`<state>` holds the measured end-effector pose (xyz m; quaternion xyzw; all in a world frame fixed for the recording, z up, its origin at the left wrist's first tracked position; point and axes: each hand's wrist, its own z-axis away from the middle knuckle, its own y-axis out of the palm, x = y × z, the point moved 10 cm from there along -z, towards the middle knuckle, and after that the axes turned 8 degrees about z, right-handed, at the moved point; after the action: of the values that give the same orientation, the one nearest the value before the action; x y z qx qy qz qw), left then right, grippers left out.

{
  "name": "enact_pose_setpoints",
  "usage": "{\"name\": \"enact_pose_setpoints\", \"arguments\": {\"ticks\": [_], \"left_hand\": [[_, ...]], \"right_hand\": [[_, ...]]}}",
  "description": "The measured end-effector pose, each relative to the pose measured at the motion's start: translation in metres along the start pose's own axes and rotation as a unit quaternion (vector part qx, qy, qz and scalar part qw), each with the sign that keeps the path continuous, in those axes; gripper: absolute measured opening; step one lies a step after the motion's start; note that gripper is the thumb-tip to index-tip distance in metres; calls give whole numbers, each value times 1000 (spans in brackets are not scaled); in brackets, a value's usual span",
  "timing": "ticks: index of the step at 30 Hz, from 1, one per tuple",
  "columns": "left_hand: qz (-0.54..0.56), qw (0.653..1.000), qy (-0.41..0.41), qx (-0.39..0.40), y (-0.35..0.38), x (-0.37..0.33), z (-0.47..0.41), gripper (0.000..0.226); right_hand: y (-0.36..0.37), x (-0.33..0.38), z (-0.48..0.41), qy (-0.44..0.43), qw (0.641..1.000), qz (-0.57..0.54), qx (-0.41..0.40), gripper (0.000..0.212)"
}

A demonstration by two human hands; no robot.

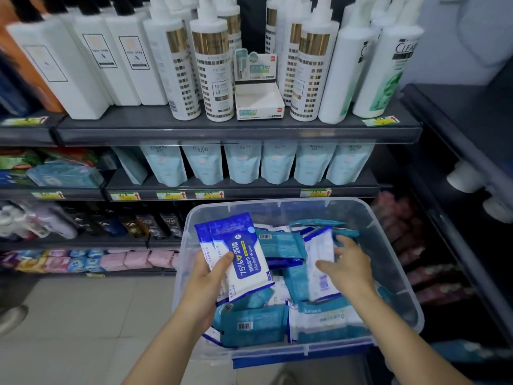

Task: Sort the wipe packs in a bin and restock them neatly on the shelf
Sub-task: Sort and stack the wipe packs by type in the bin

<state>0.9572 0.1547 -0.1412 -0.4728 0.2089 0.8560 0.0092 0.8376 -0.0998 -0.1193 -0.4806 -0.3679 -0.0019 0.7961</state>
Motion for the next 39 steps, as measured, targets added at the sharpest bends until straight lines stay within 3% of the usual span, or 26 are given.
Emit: {"name": "enact_pose_setpoints", "arguments": {"ticks": [5, 9, 12, 16, 18, 21, 24, 28, 35, 39], "left_hand": [[18, 1000, -9, 16, 5, 2, 4, 30], [45, 997, -3, 64, 16, -5, 11, 27], [47, 997, 5, 60, 7, -8, 11, 29], [57, 996, -21, 60, 0, 0, 15, 32], [62, 996, -30, 65, 1, 1, 18, 32], [62, 995, -33, 77, 2, -1, 17, 33], [56, 995, -31, 77, 3, -6, 16, 31], [51, 996, -35, 67, 0, -6, 14, 28], [32, 998, -29, 45, -9, -9, 10, 33], [30, 998, -32, 50, -4, -7, 12, 25]], "right_hand": [[-8, 81, 30, -145, 987, -64, -33, 34], [42, 136, 71, -294, 953, -33, 65, 30], [60, 141, 73, -327, 937, -39, 113, 27], [64, 131, 60, -303, 942, -58, 132, 34], [62, 124, 53, -283, 950, -46, 120, 49], [69, 101, 39, -163, 962, -106, 190, 75], [73, 89, 36, -101, 948, -196, 230, 52], [64, 82, 35, -83, 947, -212, 224, 33], [39, 71, 21, -20, 941, -283, 184, 25], [46, 74, 26, -7, 928, -312, 204, 21]]}}
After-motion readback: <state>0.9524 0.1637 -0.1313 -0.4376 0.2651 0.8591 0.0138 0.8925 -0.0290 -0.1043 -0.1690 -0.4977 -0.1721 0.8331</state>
